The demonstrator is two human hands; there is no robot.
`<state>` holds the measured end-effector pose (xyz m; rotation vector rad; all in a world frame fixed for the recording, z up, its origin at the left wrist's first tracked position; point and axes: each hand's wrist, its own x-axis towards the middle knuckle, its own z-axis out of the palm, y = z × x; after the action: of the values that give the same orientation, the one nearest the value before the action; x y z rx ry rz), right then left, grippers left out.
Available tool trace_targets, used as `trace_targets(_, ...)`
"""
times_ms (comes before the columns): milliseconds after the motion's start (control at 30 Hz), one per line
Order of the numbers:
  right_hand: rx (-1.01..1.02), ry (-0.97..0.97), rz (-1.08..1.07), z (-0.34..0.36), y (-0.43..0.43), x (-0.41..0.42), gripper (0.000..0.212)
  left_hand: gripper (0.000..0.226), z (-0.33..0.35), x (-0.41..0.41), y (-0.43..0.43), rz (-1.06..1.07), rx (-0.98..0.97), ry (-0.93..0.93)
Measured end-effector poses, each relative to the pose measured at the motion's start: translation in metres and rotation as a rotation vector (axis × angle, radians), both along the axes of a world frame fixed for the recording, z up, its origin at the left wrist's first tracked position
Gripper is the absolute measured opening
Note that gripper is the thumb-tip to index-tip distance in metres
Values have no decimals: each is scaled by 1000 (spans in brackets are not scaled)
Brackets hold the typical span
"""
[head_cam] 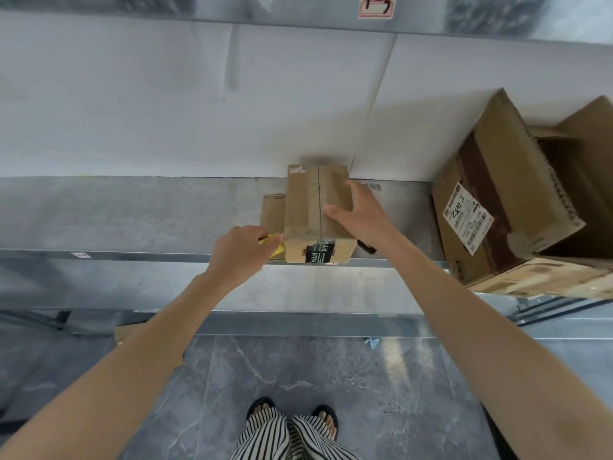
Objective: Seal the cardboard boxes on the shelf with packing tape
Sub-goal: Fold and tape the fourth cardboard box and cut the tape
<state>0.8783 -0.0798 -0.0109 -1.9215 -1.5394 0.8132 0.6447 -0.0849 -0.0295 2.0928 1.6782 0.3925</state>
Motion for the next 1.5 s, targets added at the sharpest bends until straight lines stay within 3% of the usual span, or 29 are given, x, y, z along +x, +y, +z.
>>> trace_targets(167,-2,-60,68,0,12,2,67,43,1,-5,8,4,-7,28)
trace_targets(367,66,28,-123,-12,11,23,38,45,-3,-5,13,4,-5,45)
trace_targets(567,-125,-154,-96,-46,-14,36,34,48,-6,-5,13,-49,45,25)
trace_targets(700,-165,-349,-24,-52,-18,36,15,48,-6,-4,11,-67,71,19)
trace_targets(800,-208,-408,-34,-47,-19,44,13,47,-5,-2,9,-59,64,27)
trace_targets(900,-168,-332,-157,-36,-26,58,14,48,-4,2,7,-44,50,33)
trace_targets(1033,36,-135,-302,-2,-28,43,12,49,-1,11,3,-62,33,4)
trace_targets(1167,219,-62,-201,24,-18,-14,23,43,6,27,5,-130,-62,6)
trace_targets(1367,-9,-147,-84,10,-11,-61,34,26,15,23,27,-381,-356,-13)
trace_targets(1500,-51,-128,-141,6,-9,-62,33,26,17,-7,50,-505,-367,-27)
